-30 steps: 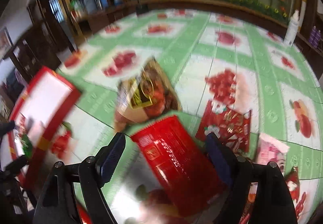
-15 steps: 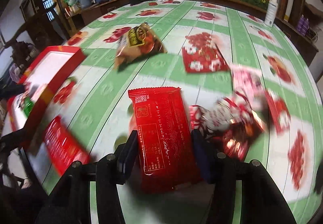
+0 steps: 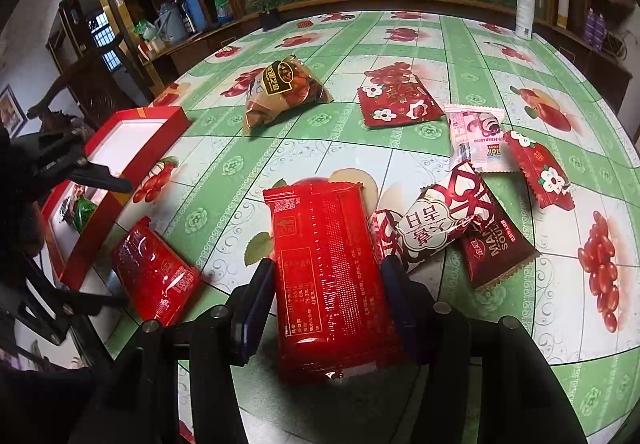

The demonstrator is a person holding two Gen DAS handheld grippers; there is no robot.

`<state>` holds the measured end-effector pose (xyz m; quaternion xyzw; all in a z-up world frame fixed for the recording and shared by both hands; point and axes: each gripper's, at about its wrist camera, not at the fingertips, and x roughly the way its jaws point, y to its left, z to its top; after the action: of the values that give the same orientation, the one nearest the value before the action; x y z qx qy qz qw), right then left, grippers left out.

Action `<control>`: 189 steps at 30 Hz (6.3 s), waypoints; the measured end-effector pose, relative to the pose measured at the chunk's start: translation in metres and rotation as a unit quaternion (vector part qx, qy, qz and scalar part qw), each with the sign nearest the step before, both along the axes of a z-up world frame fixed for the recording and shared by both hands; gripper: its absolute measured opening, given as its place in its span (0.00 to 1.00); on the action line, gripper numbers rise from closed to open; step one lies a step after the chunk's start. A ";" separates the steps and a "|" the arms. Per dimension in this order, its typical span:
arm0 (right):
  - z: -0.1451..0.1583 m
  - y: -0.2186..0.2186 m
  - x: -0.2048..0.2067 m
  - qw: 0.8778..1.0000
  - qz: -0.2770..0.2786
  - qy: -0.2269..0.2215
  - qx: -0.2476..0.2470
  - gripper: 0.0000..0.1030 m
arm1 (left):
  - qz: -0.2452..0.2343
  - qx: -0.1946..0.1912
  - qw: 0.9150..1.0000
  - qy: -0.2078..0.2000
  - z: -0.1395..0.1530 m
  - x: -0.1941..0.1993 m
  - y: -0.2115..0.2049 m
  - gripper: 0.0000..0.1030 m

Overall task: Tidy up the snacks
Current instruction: 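Reach back to the table and grasp red rectangular packet with right tool, then grasp another red rectangular packet with the left tool, then carry both red packets over the tray and release them from both tools, then return to the table and grasp brown chocolate packet with right tool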

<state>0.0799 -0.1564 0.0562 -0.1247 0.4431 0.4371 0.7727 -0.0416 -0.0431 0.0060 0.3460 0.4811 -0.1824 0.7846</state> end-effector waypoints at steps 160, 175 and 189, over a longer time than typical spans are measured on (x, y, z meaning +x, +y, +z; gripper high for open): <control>0.011 -0.037 -0.042 1.000 0.021 0.008 -0.017 0.57 | 0.414 -0.202 0.886 -0.055 0.038 -0.014 0.039 0.73; 0.018 -0.049 0.011 0.997 -0.068 -0.048 0.004 0.58 | 0.375 -0.278 0.884 0.033 0.023 -0.006 0.006 0.73; -0.003 0.008 0.030 0.996 0.001 -0.053 -0.072 0.53 | 0.414 -0.274 0.866 0.059 0.000 0.018 -0.024 0.73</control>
<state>0.1095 -0.1489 0.0530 -0.2029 0.4319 0.3976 0.7837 -0.0237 -0.0673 0.0061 -0.1251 0.5564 0.0151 0.8213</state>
